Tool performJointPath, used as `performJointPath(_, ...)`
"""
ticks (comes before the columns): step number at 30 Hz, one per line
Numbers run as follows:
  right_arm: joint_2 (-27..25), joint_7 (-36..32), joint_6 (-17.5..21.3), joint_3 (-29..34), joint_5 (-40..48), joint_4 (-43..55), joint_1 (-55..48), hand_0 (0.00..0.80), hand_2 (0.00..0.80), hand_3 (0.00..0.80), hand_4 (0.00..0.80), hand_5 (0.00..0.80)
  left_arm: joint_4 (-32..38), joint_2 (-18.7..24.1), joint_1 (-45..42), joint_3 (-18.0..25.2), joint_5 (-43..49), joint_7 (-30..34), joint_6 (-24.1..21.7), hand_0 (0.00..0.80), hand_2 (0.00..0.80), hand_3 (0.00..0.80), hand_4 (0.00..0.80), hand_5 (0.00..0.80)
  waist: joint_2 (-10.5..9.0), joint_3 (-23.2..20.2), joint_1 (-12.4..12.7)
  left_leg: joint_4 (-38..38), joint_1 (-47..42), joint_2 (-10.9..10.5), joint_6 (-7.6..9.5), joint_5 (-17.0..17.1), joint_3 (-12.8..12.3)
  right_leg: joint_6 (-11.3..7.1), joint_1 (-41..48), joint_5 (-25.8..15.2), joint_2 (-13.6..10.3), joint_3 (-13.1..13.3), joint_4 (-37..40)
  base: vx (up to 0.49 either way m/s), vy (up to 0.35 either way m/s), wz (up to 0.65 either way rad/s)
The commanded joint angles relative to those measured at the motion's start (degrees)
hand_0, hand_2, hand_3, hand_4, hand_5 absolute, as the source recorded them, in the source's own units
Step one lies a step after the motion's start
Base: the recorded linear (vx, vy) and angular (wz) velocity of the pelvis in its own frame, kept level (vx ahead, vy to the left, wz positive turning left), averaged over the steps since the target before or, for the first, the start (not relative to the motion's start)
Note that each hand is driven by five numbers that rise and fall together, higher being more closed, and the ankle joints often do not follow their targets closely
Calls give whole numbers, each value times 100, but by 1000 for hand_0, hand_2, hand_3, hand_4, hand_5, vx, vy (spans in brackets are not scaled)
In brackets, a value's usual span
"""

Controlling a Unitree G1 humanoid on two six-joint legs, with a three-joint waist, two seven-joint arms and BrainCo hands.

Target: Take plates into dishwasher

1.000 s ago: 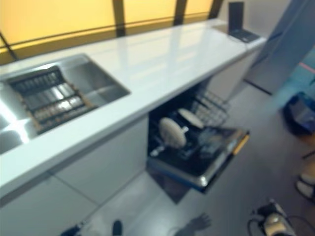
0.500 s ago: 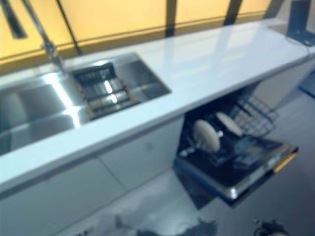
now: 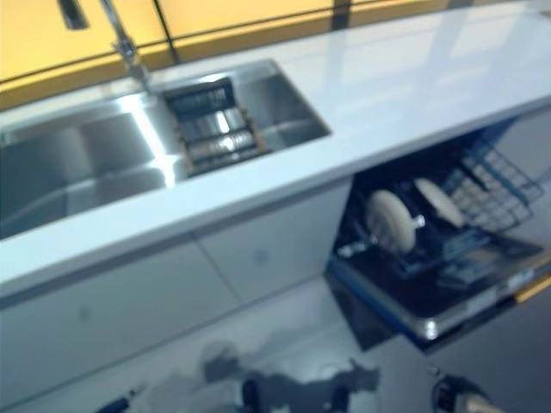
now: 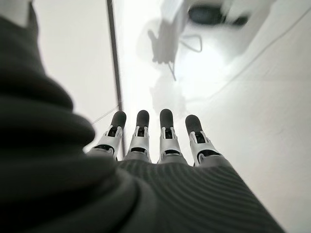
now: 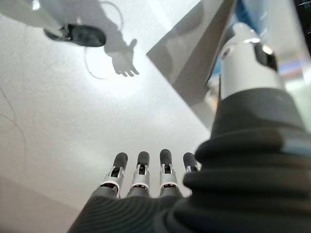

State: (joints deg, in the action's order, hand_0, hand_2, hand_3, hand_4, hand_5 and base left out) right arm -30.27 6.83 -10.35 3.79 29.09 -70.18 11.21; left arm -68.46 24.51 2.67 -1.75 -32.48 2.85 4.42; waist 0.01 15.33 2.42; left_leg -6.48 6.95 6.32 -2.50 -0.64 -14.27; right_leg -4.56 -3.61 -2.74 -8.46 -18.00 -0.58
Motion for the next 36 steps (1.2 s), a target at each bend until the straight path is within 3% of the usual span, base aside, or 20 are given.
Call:
performJointPath(1, -200, 225, 115, 156, 411, -220, 186, 0, 0, 0, 0, 0, -22, -11, 376, 45, -18, -13, -148, 0, 0, 0, 0, 0, -5, 61, 32, 107, -110, -147, 265, -424, 127, -174, 46, 384, -147, -129, -306, -135, -92, 3)
performJointPath(5, -287, 297, 127, 262, 535, -162, 211, 0, 0, 0, 0, 0, -35, 72, 368, 91, -4, 6, -238, 0, 0, 0, 0, 0, 21, 122, -7, 386, -155, -192, 224, -274, 111, -192, -19, 390, -108, -137, -271, -110, -76, -2)
performJointPath(12, -404, 304, 70, 438, 794, -318, 135, 0, 0, 0, 0, 0, -91, 253, 423, 173, 45, 51, -287, 0, 0, 0, 0, 0, 43, 188, -69, 310, -101, -186, 221, -294, 69, -166, -49, 451, -103, -73, -326, -57, -48, -1)
performJointPath(20, -462, -116, 260, 706, 1963, -273, 67, 0, 0, 0, 0, 0, -60, 414, 473, 172, 39, 191, -323, 0, 0, 0, 0, 0, 36, 273, -165, 64, 13, -120, 222, -390, -25, -152, -89, 439, -91, 63, -353, -25, -65, -1)
performJointPath(22, -427, -187, 325, 794, 2411, -153, 104, 0, 0, 0, 0, 0, 32, 421, 503, 154, -67, 196, -309, 0, 0, 0, 0, 0, 71, 351, -216, -85, 111, -67, 201, -422, -86, -114, -156, 499, -63, 109, -424, -32, -133, -4)
performJointPath(28, -613, 78, 430, 756, 2555, -136, 418, 0, 0, 0, 0, 0, 57, 458, 632, 49, -246, 117, -308, 0, 0, 0, 0, 0, 241, 599, -258, -438, 506, 60, 73, -397, -93, 80, -453, 680, -2, 72, -724, -60, -140, -8)
performJointPath(36, -764, -382, 552, 889, 4513, 187, 856, 0, 0, 0, 0, 0, 64, 258, 552, 10, -534, 92, -412, 0, 0, 0, 0, 0, 518, 909, -373, -1073, 982, 202, -78, -411, -26, 432, -943, 1103, -5, 46, -1521, -35, -69, -4)
